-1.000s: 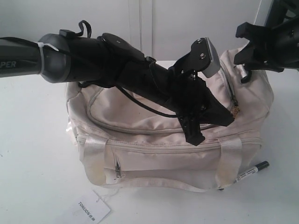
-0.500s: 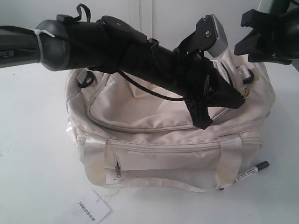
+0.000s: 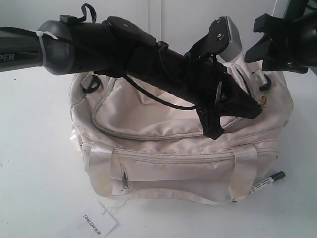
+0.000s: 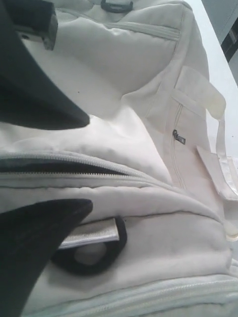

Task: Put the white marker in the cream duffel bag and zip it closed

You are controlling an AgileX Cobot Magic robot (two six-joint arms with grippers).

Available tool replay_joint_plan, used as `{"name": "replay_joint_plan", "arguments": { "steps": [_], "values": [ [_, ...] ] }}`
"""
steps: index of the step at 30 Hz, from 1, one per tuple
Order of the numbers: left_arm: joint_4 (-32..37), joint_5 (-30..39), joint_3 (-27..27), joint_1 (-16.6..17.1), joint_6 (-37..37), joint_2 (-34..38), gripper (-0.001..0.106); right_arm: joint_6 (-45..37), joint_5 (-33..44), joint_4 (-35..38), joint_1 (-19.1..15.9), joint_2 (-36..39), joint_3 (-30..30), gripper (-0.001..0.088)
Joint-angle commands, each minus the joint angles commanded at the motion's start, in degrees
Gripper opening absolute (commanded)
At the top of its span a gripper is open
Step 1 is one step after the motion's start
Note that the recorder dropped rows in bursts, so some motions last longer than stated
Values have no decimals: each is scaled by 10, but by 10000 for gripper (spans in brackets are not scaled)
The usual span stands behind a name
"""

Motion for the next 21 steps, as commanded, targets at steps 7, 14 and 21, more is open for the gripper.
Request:
{"name": "replay_joint_plan", "arguments": {
  "steps": [7,14,21],
  "values": [
    [3,-5,0,0,0,0,0,0,16,20,0,16,0,447],
    [3,-15,0,0,0,0,0,0,15,16,21,27,0,484],
    [3,-15,0,0,0,0,0,0,11,3,34,44,0,484]
  ]
}}
